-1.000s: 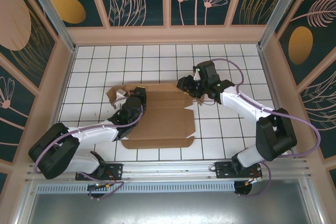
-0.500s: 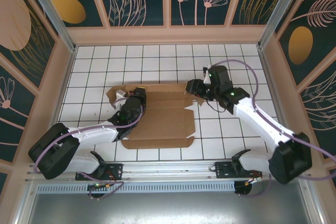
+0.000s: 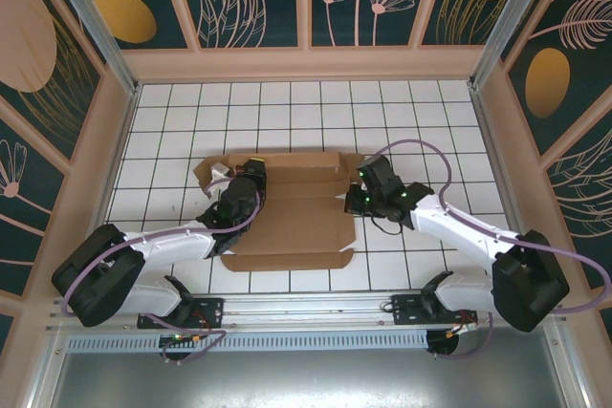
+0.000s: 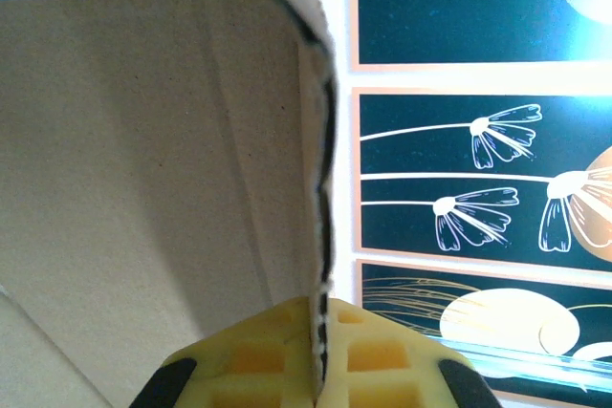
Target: Fold the paper box
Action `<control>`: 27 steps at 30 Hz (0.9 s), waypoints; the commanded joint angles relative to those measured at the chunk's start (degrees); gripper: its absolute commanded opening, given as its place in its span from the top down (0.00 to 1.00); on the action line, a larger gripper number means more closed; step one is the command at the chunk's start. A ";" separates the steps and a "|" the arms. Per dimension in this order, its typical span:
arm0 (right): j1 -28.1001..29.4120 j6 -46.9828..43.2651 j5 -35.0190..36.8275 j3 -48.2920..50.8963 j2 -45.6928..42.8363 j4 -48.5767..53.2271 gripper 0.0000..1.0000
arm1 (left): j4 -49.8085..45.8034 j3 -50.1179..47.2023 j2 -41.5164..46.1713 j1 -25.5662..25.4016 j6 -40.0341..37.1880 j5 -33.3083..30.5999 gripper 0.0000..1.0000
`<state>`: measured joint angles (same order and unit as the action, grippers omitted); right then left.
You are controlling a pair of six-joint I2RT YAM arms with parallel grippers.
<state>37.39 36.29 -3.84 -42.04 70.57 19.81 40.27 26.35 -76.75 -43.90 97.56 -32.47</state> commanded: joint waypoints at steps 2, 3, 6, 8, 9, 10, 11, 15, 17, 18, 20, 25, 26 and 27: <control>-2.13 -2.81 7.86 -1.38 -8.82 -0.22 0.97 | -5.46 -0.59 0.33 -0.31 -1.32 -0.53 1.00; -2.15 -3.04 10.58 -1.17 -11.67 0.87 0.97 | -5.55 -0.64 0.52 -0.25 -1.41 -0.65 1.00; -5.14 -3.99 17.19 0.51 -18.80 2.93 0.97 | -6.17 -0.53 1.16 -0.31 -1.97 -0.67 1.00; -10.09 -7.91 16.42 2.70 -20.72 0.58 0.93 | -7.24 -0.13 1.43 -0.30 -1.81 -0.72 1.00; -12.84 -10.75 14.64 3.83 -20.12 -1.21 0.88 | -8.38 0.21 1.28 -0.26 -1.25 -0.54 1.00; -14.37 -14.01 13.64 5.04 -19.07 -3.41 0.82 | -9.64 0.72 1.05 -0.31 -0.52 -0.34 1.00; -15.25 -18.64 11.97 6.58 -17.43 -6.68 0.79 | -10.12 1.12 0.83 -0.26 -0.33 -0.17 1.00; -18.32 -30.27 10.64 7.39 -9.98 -16.62 0.79 | -9.82 1.47 0.30 -0.29 0.17 -0.10 1.00; -19.53 -37.70 7.92 7.47 -5.59 -20.17 0.80 | -8.97 1.34 0.33 -0.31 0.01 -0.06 1.00; -20.16 -41.29 6.76 7.45 -3.46 -21.53 0.82 | -8.69 1.25 0.31 -0.31 -0.15 0.11 1.00; -21.55 -46.76 0.49 6.88 -0.72 -23.08 0.83 | -8.41 0.93 0.29 -0.31 -0.01 0.38 1.00; -21.64 -57.75 -16.52 5.50 3.91 -23.17 0.72 | -6.95 -0.21 0.07 -0.29 1.14 1.27 1.00; -21.52 -58.82 -18.62 4.90 4.76 -22.71 0.68 | -6.78 -0.24 -0.05 -0.29 1.17 1.45 1.00; -21.43 -59.94 -20.69 4.32 5.61 -22.36 0.66 | -6.70 -0.16 -0.01 -0.25 1.14 1.59 1.00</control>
<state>15.90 -14.79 -13.13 -35.42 74.52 -0.49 36.58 27.53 -75.75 -43.90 97.80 -32.18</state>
